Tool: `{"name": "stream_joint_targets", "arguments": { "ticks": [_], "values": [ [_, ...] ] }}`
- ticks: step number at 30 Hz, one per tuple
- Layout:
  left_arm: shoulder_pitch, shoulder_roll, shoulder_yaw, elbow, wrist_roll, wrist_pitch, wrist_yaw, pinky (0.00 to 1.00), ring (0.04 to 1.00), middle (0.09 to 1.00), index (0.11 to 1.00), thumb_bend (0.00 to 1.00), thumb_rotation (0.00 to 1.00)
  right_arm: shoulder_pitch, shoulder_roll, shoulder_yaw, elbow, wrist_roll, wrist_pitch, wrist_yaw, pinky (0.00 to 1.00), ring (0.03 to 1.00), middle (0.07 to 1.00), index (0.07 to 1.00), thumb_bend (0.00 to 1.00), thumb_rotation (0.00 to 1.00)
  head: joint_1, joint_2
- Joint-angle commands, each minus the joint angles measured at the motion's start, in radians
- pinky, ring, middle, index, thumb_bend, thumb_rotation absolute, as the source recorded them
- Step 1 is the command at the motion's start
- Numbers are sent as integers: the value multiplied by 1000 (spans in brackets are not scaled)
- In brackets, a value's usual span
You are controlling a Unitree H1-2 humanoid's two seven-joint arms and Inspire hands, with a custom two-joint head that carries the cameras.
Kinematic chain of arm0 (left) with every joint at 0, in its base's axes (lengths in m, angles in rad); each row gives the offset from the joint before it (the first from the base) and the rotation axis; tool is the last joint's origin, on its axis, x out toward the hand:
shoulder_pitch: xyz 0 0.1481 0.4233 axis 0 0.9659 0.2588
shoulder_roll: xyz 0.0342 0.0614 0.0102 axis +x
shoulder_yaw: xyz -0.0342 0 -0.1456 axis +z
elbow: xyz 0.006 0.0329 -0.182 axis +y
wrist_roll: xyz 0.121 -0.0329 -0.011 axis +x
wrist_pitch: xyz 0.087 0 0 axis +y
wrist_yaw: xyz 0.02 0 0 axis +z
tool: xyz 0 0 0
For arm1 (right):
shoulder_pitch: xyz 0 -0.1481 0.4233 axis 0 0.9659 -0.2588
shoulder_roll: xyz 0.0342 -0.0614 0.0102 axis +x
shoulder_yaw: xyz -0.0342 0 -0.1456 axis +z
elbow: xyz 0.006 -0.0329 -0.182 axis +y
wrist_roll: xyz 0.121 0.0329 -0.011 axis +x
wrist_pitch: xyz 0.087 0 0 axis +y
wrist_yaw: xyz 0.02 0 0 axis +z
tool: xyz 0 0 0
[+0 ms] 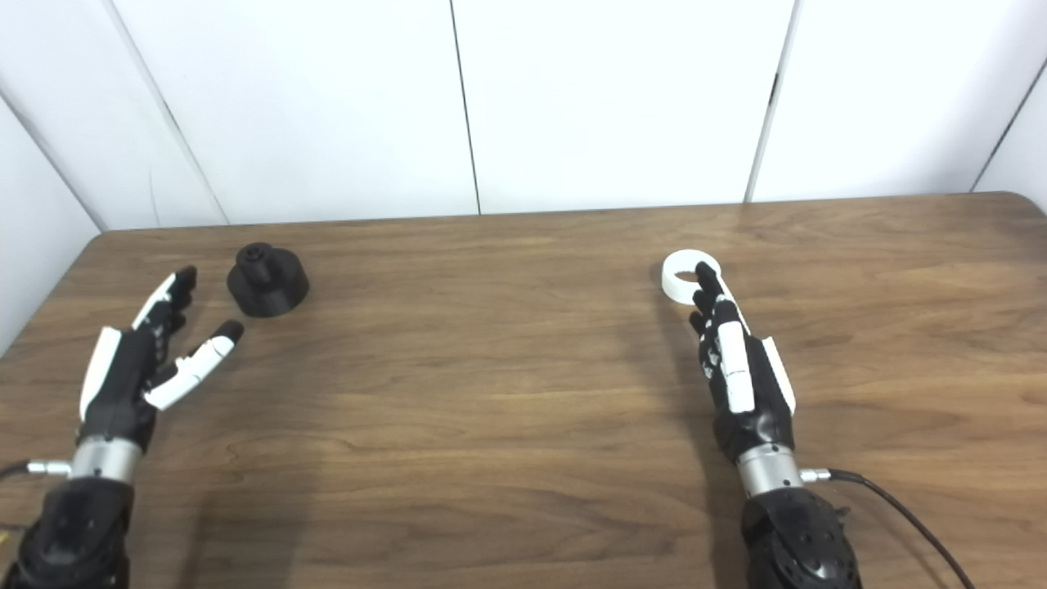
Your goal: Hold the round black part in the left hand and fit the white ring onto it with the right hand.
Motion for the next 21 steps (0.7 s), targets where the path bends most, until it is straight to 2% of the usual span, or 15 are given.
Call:
{"name": "stream_joint_targets", "arguments": {
  "ticks": [1, 4, 6, 11, 18, 21],
  "values": [
    [-68, 54, 4, 23, 52, 13, 24, 911, 967, 957, 918, 845, 396, 54, -4, 1, 62, 9, -15, 14, 1000, 1000, 996, 952, 573, 981, 1, 0],
    [-99, 91, -8, 57, 96, 33, 19, 882, 973, 970, 924, 900, 348, 55, -8, 2, 61, 12, -12, 16, 1000, 1000, 998, 953, 569, 990, 2, -5],
    [-123, 116, -19, 80, 121, 49, 11, 905, 979, 982, 941, 917, 302, 56, -10, 2, 63, 17, -11, 18, 1000, 1000, 1000, 953, 566, 991, 3, -5],
    [-186, 175, -38, 177, 140, 39, 0, 877, 930, 937, 932, 970, 241, 59, -10, 1, 61, 18, -10, 9, 1000, 1000, 996, 947, 592, 975, 3, -7],
    [-237, 225, -72, 268, 155, 77, -31, 852, 916, 932, 924, 975, 237, 63, -13, 6, 59, 11, -14, 7, 1000, 998, 990, 945, 601, 983, -1, -6],
    [-251, 238, -83, 307, 157, 80, -43, 885, 939, 949, 925, 962, 246, 65, -15, 4, 59, 15, -11, 7, 1000, 1000, 989, 945, 610, 979, 0, -6]
  ]
}}
